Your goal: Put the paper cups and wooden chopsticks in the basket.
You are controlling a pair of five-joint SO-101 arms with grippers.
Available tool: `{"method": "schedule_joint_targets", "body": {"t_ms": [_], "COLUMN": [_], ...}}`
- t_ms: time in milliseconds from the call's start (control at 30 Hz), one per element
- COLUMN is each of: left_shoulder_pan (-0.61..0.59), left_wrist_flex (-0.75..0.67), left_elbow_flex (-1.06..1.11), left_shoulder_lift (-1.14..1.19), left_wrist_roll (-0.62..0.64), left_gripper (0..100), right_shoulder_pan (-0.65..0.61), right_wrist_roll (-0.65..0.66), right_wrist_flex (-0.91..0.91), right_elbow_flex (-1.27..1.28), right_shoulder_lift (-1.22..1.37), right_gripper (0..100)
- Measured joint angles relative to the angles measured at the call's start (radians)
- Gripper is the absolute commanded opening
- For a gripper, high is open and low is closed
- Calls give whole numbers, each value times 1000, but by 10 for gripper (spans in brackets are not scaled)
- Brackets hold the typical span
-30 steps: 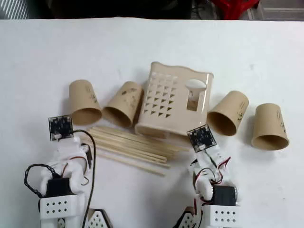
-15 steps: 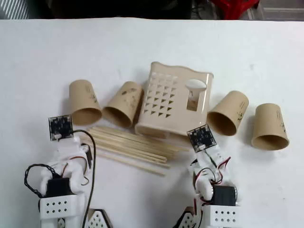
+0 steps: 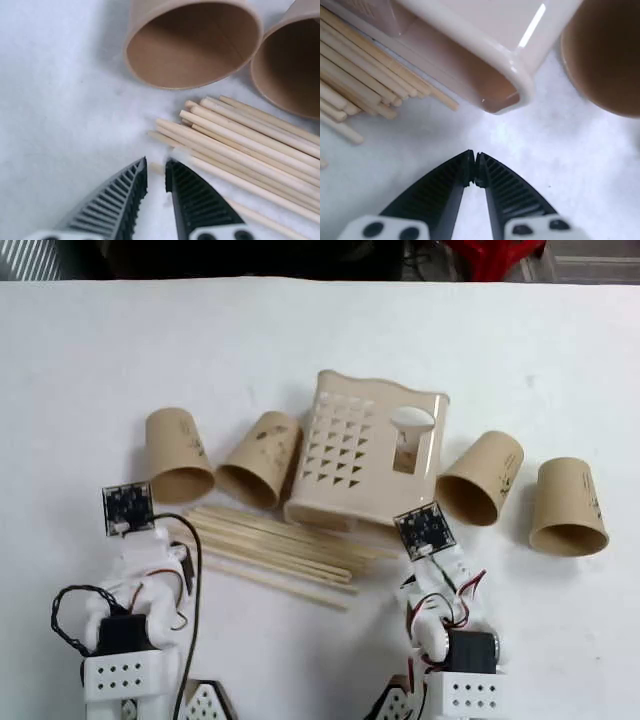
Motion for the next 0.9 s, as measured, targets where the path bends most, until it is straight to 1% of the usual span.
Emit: {"method": "schedule_joint_targets", "body": {"t_ms": [367,433,533,567,600,700,800,833,900], "left_shoulder_pan": [0,0,0,0,0,0,0,0,0], "left_wrist_flex": [0,0,0,0,0,0,0,0,0], "left_elbow_flex": [0,0,0,0,0,0,0,0,0], "left_shoulder_lift": [0,0,0,0,0,0,0,0,0], "left_wrist_roll": [0,0,0,0,0,0,0,0,0], "left_gripper": [85,85,85,85,85,85,85,85,85], "right_shoulder_pan": [2,29,51,61,74,120,121,120,115], "right_wrist_roll": [5,64,255,288,285,218,199,198,195], "right_wrist_flex": [0,-26,-92,-110,-118,-120,-60,-38,-17], "right_elbow_flex": [0,0,-2,-12,-29,-127,-272,-318,-400], "right_shoulder_lift": [0,0,0,-2,-2,-2,-20,-25,-25], "right_gripper": [19,18,18,18,18,18,19,25,71]}}
